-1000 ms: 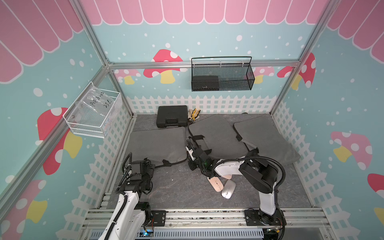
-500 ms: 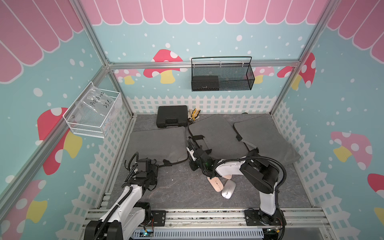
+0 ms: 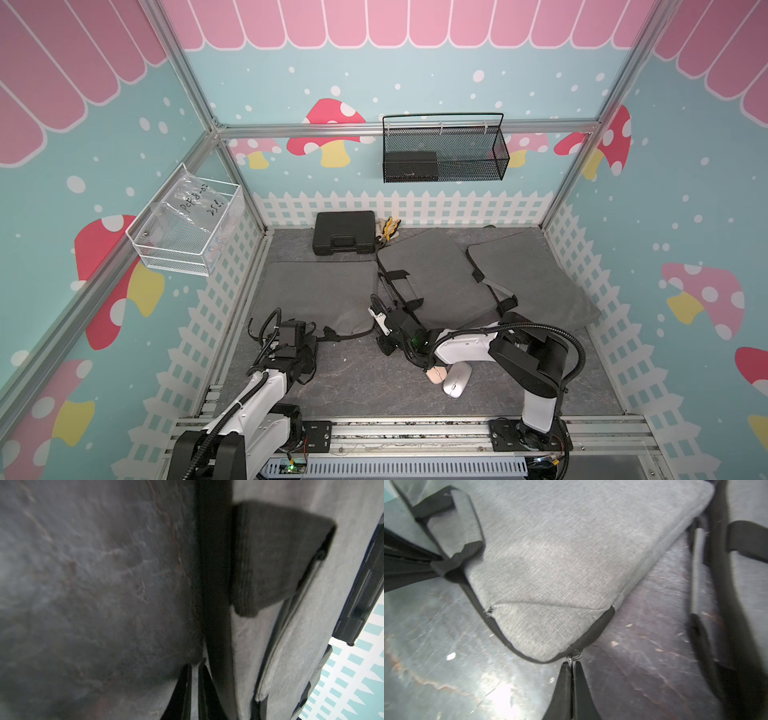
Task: Put the mouse into the laptop bag
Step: Unzip the zipper on the zippered laptop bag.
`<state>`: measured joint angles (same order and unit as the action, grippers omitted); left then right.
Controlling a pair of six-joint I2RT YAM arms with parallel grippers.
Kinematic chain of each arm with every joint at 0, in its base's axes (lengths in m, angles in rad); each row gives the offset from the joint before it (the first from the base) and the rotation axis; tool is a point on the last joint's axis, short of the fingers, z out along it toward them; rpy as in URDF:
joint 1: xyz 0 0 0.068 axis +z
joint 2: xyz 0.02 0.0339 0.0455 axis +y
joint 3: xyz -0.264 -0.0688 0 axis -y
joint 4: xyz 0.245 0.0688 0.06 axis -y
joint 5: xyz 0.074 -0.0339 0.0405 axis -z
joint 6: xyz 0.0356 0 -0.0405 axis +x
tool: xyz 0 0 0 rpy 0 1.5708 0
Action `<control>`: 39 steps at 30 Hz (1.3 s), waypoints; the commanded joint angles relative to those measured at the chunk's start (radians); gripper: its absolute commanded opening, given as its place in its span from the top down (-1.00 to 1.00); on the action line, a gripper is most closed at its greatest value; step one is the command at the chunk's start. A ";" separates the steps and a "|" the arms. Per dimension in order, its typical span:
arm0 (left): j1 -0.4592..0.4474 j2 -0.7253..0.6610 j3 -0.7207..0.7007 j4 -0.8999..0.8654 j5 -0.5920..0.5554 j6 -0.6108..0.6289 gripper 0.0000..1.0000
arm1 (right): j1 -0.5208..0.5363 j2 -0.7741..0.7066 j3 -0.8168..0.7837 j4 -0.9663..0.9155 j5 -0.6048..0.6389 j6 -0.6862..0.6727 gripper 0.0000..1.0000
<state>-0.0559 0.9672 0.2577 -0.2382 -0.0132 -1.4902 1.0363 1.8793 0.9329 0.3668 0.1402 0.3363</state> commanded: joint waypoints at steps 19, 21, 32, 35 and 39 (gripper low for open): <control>-0.014 0.052 0.000 0.022 -0.029 -0.020 1.00 | 0.132 -0.057 -0.130 0.105 -0.108 -0.020 1.00; -0.017 0.053 0.003 0.024 -0.025 -0.015 1.00 | 0.136 -0.034 -0.113 0.101 -0.107 -0.006 1.00; -0.016 -0.112 0.141 -0.331 -0.077 0.086 -0.71 | 0.020 0.058 -0.017 0.088 -0.126 0.034 1.00; -0.015 -0.189 0.129 -0.348 -0.090 0.086 -0.73 | -0.010 0.053 -0.034 0.089 -0.124 0.045 1.00; -0.013 -0.253 0.078 -0.292 -0.115 0.059 -0.76 | -0.017 0.029 -0.078 0.116 -0.139 0.040 1.00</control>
<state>-0.0677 0.7422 0.3607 -0.5270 -0.0811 -1.4288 1.0279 1.9167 0.8879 0.4679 0.0021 0.3702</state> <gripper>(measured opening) 0.879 0.047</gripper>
